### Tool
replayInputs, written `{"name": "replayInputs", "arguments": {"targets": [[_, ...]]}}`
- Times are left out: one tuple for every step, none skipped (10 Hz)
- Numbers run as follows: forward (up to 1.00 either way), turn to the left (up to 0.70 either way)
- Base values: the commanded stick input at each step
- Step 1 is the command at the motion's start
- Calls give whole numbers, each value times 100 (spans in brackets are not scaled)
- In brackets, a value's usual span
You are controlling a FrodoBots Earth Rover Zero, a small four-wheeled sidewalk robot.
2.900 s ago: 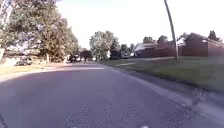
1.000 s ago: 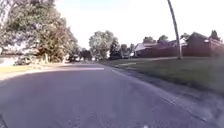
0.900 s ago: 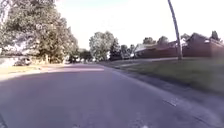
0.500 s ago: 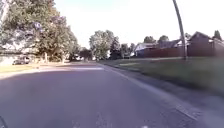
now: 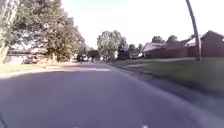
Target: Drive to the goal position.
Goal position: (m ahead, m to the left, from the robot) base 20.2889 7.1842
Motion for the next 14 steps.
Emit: {"name": "replayInputs", "arguments": {"targets": [[100,4],[100,5],[100,40],[100,34],[100,0],[100,0],[100,0],[100,0],[100,0],[100,0],[100,0],[100,0],[100,0],[100,0]]}}
